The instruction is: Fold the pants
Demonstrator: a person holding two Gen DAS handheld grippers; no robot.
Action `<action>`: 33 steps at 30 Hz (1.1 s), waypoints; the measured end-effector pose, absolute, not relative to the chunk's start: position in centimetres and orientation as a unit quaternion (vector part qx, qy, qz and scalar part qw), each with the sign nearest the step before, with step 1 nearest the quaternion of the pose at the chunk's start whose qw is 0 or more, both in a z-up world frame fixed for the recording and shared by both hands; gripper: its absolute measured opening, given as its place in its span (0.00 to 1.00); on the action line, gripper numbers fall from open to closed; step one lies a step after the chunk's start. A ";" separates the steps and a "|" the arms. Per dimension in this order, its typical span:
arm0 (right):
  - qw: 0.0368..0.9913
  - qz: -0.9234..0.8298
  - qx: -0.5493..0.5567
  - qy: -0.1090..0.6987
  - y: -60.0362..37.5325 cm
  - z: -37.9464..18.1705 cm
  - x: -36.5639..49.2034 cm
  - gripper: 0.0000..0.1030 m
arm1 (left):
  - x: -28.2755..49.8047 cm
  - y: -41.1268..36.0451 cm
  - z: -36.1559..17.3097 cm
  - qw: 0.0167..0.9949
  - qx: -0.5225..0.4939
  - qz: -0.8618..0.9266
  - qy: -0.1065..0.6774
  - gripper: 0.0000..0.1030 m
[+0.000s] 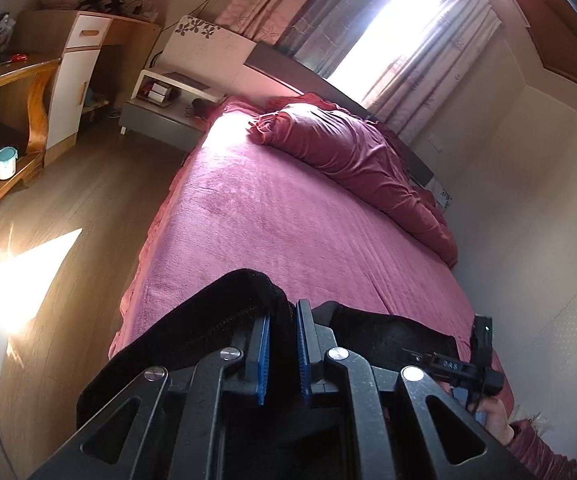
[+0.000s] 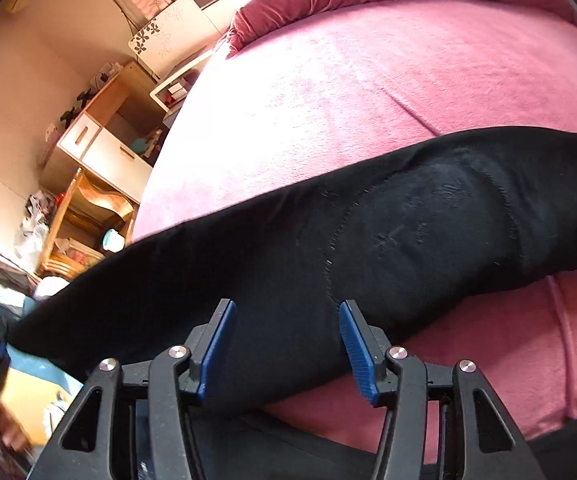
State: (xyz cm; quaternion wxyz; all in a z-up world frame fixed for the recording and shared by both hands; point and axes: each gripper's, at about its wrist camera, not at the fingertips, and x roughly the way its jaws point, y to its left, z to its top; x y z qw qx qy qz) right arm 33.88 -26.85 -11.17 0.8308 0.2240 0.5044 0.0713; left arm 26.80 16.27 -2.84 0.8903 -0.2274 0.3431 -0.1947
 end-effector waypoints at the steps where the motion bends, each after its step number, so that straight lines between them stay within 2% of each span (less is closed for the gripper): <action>1: 0.827 0.074 0.235 0.505 -26.8 -11.2 34.4 0.51 | 26.0 16.0 -2.7 0.892 -0.221 -0.199 0.342 0.11; 14: 0.796 0.006 0.300 0.525 -28.1 -13.5 40.9 0.51 | 17.0 16.0 -3.9 0.878 -0.198 -0.253 0.356 0.10; 17: 0.786 -0.004 0.311 0.534 -29.0 -14.6 41.7 0.41 | 15.9 16.1 -4.1 0.874 -0.199 -0.260 0.359 0.09; 19: 0.783 -0.011 0.312 0.538 -29.4 -14.9 41.8 0.19 | 15.4 16.2 -4.0 0.873 -0.200 -0.263 0.359 0.09; 21: 0.791 -0.015 0.294 0.536 -29.6 -14.4 41.4 0.12 | 15.6 16.7 -4.0 0.873 -0.202 -0.254 0.364 0.09; 27: 0.817 0.017 0.281 0.503 -30.2 -9.9 40.0 0.11 | 21.6 19.3 -3.3 0.887 -0.208 -0.167 0.378 0.09; 33: 0.854 0.081 0.267 0.438 -29.6 -3.6 34.9 0.11 | 28.6 21.1 -0.5 0.914 -0.177 -0.098 0.352 0.10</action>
